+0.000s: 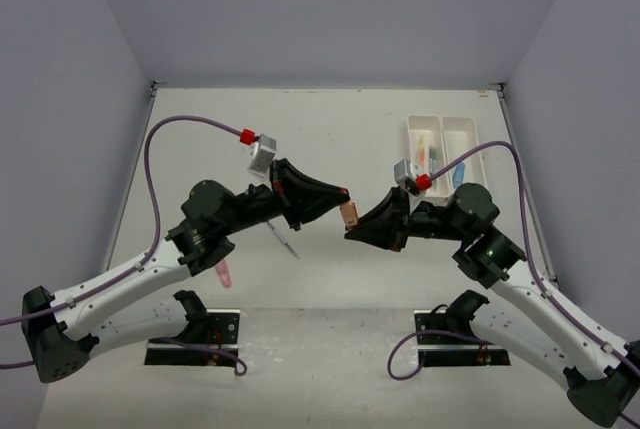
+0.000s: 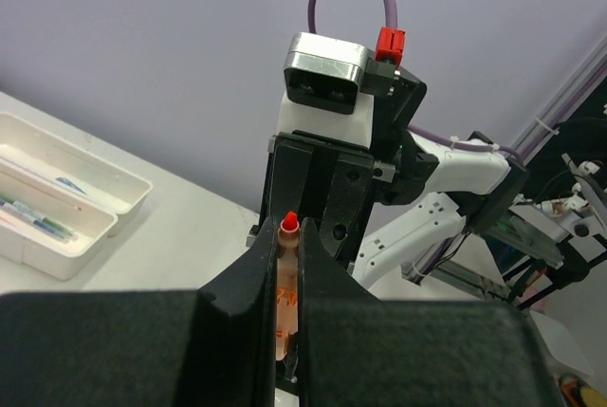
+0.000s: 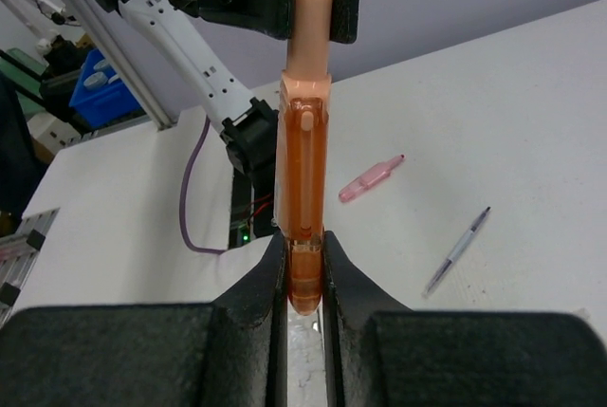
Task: Sort the stationery into containers
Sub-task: Close the pen cap on the pen.
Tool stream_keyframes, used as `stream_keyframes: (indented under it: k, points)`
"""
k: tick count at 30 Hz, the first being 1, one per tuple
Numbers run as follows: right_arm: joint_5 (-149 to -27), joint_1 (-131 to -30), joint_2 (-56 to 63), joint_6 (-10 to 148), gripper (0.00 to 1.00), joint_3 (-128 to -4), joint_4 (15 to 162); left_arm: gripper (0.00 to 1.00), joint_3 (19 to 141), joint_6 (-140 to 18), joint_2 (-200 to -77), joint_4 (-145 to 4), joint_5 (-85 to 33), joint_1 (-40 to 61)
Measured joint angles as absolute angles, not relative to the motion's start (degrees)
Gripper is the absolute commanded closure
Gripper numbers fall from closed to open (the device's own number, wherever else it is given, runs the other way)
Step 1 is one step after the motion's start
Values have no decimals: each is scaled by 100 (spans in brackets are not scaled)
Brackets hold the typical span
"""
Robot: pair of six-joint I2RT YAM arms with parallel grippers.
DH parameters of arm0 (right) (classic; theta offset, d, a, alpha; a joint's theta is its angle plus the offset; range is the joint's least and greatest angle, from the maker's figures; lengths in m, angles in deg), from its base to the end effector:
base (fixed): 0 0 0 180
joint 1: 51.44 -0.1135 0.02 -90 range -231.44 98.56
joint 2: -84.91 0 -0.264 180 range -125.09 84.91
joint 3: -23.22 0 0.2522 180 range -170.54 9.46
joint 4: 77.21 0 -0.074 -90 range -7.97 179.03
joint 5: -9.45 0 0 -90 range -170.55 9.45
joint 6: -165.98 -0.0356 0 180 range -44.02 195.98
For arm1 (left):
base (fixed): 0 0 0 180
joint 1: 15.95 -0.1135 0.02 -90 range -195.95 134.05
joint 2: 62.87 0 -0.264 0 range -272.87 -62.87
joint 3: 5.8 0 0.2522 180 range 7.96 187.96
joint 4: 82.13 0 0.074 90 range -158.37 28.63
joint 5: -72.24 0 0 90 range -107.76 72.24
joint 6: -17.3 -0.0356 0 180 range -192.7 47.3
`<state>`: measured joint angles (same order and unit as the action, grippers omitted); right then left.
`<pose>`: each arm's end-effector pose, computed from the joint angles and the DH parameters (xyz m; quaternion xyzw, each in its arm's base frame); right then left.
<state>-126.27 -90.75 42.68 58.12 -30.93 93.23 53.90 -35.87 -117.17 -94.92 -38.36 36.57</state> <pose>0.1154 0.1275 0.3471 -0.3941 0.5747 0.5543 0.4551 0.1233 -0.1814 0.3851 0.2222 0.5518 -0.6349 0.4930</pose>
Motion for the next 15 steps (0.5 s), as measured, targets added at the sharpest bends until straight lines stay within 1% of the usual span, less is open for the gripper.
stream_keyframes:
  k: [6, 7, 8, 9, 10, 11, 12, 13, 15]
  points:
    - [-12629, -9069, 4250, 5852, 100, -2582, 9920, 100, 5390, -3588, -11618, -8959, -3632, 3671]
    - [-12638, -9067, 4229, 5850, 97, -2530, 9992, 100, 5390, -3588, -11607, -8876, -3594, 3669]
    - [-12645, -9065, 4216, 5850, 84, -2492, 10057, 100, 5390, -3588, -11598, -8820, -3565, 3669]
    - [-12649, -9063, 4215, 5850, 64, -2482, 10069, 100, 5390, -3586, -11584, -8771, -3535, 3669]
    - [-12650, -9062, 4215, 5857, 40, -2479, 10070, 100, 5390, -3581, -11573, -8743, -3504, 3670]
    - [-12648, -9060, 4215, 5871, 22, -2480, 10065, 100, 5390, -3576, -11565, -8738, -3474, 3671]
    - [-12623, -9060, 4226, 5864, 11, -2480, 9948, 100, 5390, -3569, -11551, -8811, -3399, 3670]
    - [-12587, -9060, 4233, 5839, 7, -2482, 9823, 100, 5390, -3562, -11516, -8892, -3325, 3668]
    - [-12289, -9069, 4272, 5811, 7, -2487, 9542, 100, 5390, -3538, -11422, -9047, -3202, 3656]
